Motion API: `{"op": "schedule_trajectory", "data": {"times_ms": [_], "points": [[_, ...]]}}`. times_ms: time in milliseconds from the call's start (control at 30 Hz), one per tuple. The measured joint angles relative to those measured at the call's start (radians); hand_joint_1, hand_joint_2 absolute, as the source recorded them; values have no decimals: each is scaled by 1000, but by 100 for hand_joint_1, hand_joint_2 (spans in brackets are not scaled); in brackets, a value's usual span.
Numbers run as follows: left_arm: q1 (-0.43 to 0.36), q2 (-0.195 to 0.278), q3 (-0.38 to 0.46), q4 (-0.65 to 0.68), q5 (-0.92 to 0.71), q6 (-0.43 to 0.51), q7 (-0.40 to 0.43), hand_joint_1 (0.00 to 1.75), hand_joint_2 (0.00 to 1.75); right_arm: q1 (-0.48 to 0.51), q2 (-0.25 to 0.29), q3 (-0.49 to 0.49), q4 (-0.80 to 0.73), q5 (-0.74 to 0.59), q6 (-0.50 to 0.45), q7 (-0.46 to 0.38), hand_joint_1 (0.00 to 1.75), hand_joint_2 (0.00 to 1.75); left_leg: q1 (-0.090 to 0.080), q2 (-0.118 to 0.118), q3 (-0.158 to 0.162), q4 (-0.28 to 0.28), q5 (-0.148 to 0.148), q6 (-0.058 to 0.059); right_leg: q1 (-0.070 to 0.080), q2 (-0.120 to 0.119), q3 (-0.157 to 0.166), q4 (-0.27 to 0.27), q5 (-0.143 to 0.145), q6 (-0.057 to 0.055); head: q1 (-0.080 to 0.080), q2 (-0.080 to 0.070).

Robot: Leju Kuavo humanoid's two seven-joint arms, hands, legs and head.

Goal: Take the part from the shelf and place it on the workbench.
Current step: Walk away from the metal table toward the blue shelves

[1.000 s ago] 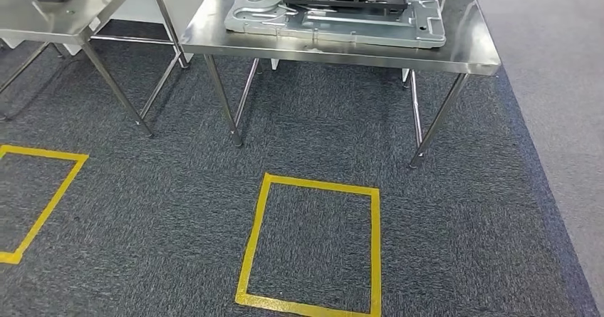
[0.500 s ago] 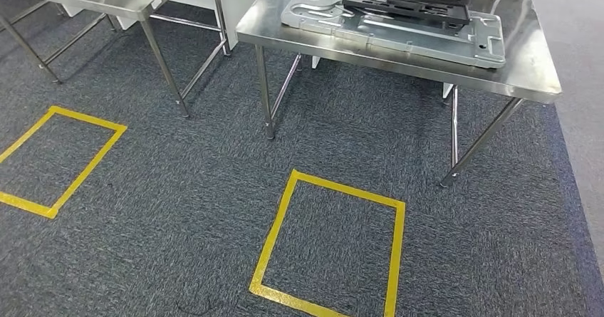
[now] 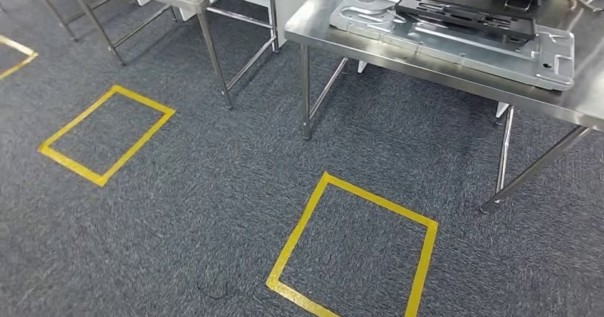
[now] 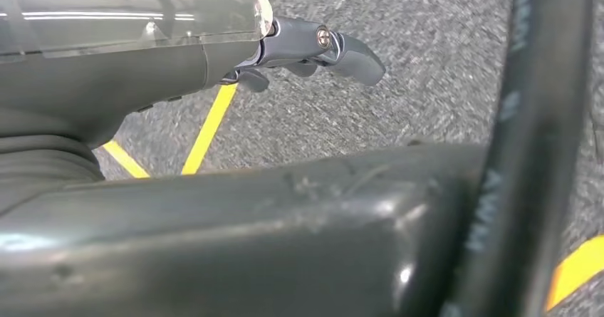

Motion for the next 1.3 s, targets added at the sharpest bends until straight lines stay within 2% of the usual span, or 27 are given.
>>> {"op": "schedule_trajectory", "data": {"times_ms": [67, 100, 133, 167, 200, 267, 300, 367, 400, 467, 533, 567, 600, 633, 667, 700, 767, 833, 900, 967, 1033, 1100, 1133, 1167, 1200, 1233, 1300], "points": [[-2, 0, 0, 0, 1, 1, 0, 0, 0, 3, 0, 0, 1, 1, 1, 0, 0, 0, 4, 25, -61, 129, -58, -8, 3, -31, -1, 0, -2, -3, 0, 0], [-2, 0, 1, 0, 1, 1, 0, 0, 0, 3, 0, 0, 1, 1, 1, 0, 0, 0, 6, 30, -76, 163, -65, -11, 3, -46, -1, 0, -3, -3, 0, 0], [0, 0, 2, 0, 1, 1, 0, 0, 0, 2, 0, 0, 2, 2, 1, 0, 0, 0, 7, 33, -71, 158, -52, -12, 3, -60, 0, 1, -4, -2, 0, 0], [2, 0, 2, 0, 1, 1, 0, 0, 0, 2, 0, 0, 2, 2, 1, 0, 0, 0, 8, 40, -45, 112, -23, -12, 3, -73, 2, 1, -6, 0, 0, 0], [3, 0, 3, 0, 1, 1, 0, 0, 0, 1, 0, 0, 2, 2, 1, 0, 0, 0, 8, 54, -4, 39, 11, -10, 4, -85, 5, 1, -8, 2, 0, 0], [1, 0, 3, 0, 1, 2, 0, 0, 0, 1, 1, 0, 2, 3, 1, 0, 0, 0, 2, 86, 60, -83, 51, -1, 8, -106, 11, 1, -13, 10, 0, 0], [0, 0, 4, 0, 2, 2, 0, 0, 0, 0, 1, 0, 2, 4, 2, -1, 0, 0, -1, 95, 72, -111, 55, 5, 10, -115, 14, 2, -15, 15, 0, 0], [2, 0, 5, 0, 5, 2, 1, 0, 0, -5, 1, 0, 2, 5, 4, -2, 0, 0, -5, 82, 70, -119, 55, 17, 12, -130, 19, 0, -16, 26, 0, 0], [4, 0, 7, 0, 7, 2, 2, 0, 0, -7, 1, 0, 2, 6, 4, -3, 0, 0, -3, 73, 71, -122, 58, 22, 10, -128, 22, 2, -19, 32, 0, 0], [4, 0, 11, 0, 11, 2, 4, 0, 0, -7, 1, 0, 2, 7, 5, -4, 0, 0, 2, 55, 76, -131, 67, 35, 7, -86, 7, 44, -53, 41, 0, 0], [2, -1, 15, 0, 13, 2, 5, 0, 0, -4, 1, 0, 2, 8, 5, -5, 0, 0, 3, 36, 74, -133, 72, 43, 5, -35, -51, 163, -120, 43, 0, 0], [0, -1, 17, 0, 14, 3, 5, 0, 0, -3, 1, 0, 2, 9, 5, -5, 0, 0, 2, 26, 72, -133, 73, 45, 5, -26, -84, 229, -147, 42, 0, 0], [0, 0, 19, 0, 14, 3, 5, 0, 0, -2, 1, 0, 2, 10, 5, -5, 0, 0, 1, 13, 71, -132, 73, 46, 5, -22, -108, 272, -157, 41, 0, 0], [1, 0, 20, 0, 15, 3, 5, 0, 0, -1, 1, 0, 2, 10, 5, -5, 0, 0, 0, 0, 71, -131, 73, 46, 5, -21, -115, 281, -145, 40, 0, 0], [2, 0, 21, 0, 15, 3, 5, 0, 0, 0, 1, 0, 2, 10, 5, -5, 0, 0, 0, -14, 72, -129, 73, 45, 5, -17, -104, 249, -114, 38, 0, 0], [2, 0, 22, 0, 15, 3, 5, 0, 0, 1, 1, 0, 2, 10, 5, -5, 0, 0, 0, -28, 73, -127, 72, 44, 5, -5, -77, 186, -71, 35, 0, 0], [1, -1, 22, 0, 15, 3, 5, 0, 0, 4, 0, 0, 2, 10, 5, -5, 0, 0, -1, -54, 70, -120, 69, 38, 3, 44, -26, 63, -15, 28, 0, 0], [0, -2, 23, 0, 15, 3, 5, 0, 0, 3, 0, 0, 2, 10, 6, -5, 0, 0, 0, -74, 60, -115, 68, 25, 5, 69, -11, 19, -8, 23, 0, 0], [2, -1, 23, 0, 17, 3, 5, 0, 0, 0, 0, 0, 2, 10, 8, -6, 0, 0, 3, -87, 54, -115, 70, 12, 5, 45, -8, 12, -5, 16, 0, 0], [3, -1, 24, 0, 18, 3, 5, 0, 0, 0, 1, 0, 2, 11, 13, -6, 0, 0, 2, -49, 39, -82, 48, 0, 1, 18, 0, 2, -1, 3, 0, 0], [0, -1, 24, -1, 19, 3, 5, 0, 0, 4, 1, 0, 2, 12, 17, -6, 0, 0, 4, 8, -12, 25, -10, -9, 2, -12, 4, -2, -2, -6, -1, 0], [-2, -1, 24, -1, 21, 3, 5, 0, 0, 6, 1, 0, 2, 13, 20, -6, 0, 0, 8, 26, -69, 139, -54, -17, 4, -44, 5, -2, -6, -10, -1, 0], [-1, -1, 25, -1, 22, 3, 5, 0, 0, 6, 1, 0, 2, 14, 21, -6, 0, 0, 10, 30, -78, 157, -52, -20, 5, -58, 6, -1, -8, -9, -1, 0], [1, -1, 26, -1, 23, 3, 5, 0, 0, 6, 1, 0, 2, 14, 22, -6, 0, 0, 11, 35, -67, 136, -32, -21, 5, -72, 9, -1, -10, -8, -1, 0], [2, -1, 27, -1, 24, 3, 5, 0, 0, 6, 1, 0, 2, 15, 22, -6, 0, 0, 12, 46, -37, 81, 1, -21, 5, -84, 12, -1, -13, -6, -1, 0], [3, -1, 28, -1, 26, 3, 5, 0, 0, 6, 1, 0, 2, 15, 23, -6, 0, 0, 12, 66, 0, 13, 34, -19, 6, -95, 17, 0, -16, -3, -1, 0], [0, -1, 29, -1, 30, 3, 5, 0, 0, 5, 1, 0, 2, 16, 23, -6, 0, 0, 8, 103, 53, -88, 66, -10, 11, -116, 24, 1, -23, 7, -1, 0]]}}
